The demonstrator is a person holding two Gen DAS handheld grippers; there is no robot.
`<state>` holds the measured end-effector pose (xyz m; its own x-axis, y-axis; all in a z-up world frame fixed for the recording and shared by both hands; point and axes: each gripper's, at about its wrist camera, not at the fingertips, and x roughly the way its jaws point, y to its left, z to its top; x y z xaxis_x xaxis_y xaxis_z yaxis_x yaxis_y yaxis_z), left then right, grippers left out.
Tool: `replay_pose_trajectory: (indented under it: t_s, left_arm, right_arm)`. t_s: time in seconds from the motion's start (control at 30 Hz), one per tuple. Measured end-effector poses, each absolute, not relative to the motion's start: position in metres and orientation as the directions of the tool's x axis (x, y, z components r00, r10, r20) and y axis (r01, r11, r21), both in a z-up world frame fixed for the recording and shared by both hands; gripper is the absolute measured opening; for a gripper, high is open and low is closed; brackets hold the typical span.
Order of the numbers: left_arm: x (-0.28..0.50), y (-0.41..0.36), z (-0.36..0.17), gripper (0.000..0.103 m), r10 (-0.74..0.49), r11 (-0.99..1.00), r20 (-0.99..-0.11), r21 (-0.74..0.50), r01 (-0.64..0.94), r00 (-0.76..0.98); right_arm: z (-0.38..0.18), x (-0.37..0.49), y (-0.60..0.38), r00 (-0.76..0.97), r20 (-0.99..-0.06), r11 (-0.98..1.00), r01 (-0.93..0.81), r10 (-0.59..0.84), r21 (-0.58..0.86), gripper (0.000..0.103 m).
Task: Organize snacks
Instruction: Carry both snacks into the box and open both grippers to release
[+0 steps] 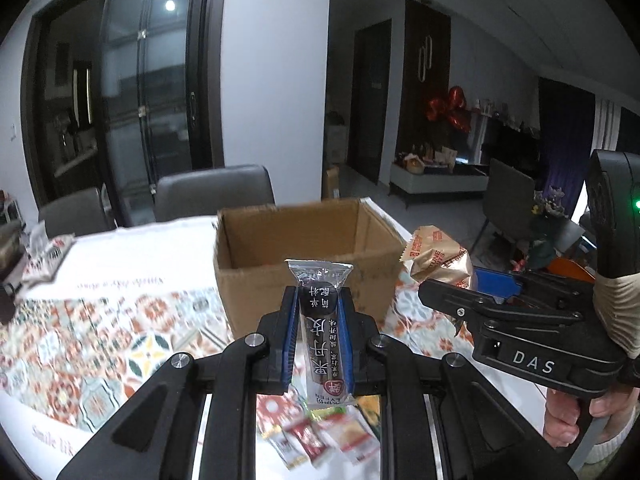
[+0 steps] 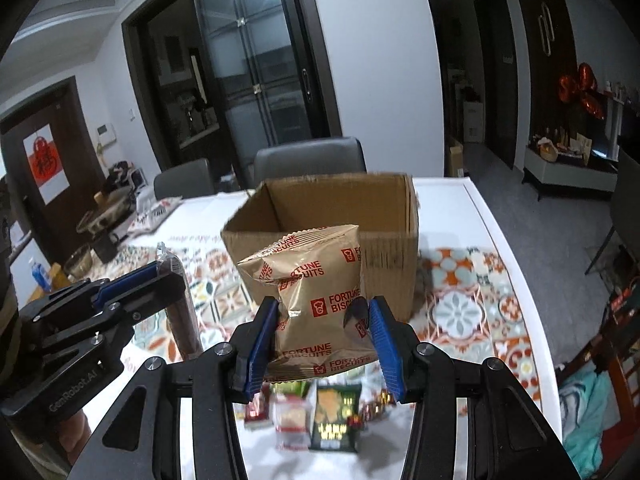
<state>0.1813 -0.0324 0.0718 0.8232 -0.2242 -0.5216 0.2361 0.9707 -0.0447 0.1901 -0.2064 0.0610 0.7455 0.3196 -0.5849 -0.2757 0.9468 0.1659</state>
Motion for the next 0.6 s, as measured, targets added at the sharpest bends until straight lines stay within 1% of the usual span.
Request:
replay_pose_trajectory:
  t_s: [0.33,0.6]
  left_arm:
    - [0.23,-0.022,0.094,0.019,-0.203,0.973,-0.487,-0.006,0.229,0.849]
    - [0.263,-0.022,0.104,0.019,-0.189,0.974,-0.462,0.024,0.225,0.867]
  right_arm:
    - [0.084,0.237,-0.198,0.766,-0.563,0.95,-0.276,0.309,0.147,0.048]
    - [0.088,0.273,-0.188,0.755,-0.579,0.95,-0.283,0.307,0.134,0.048]
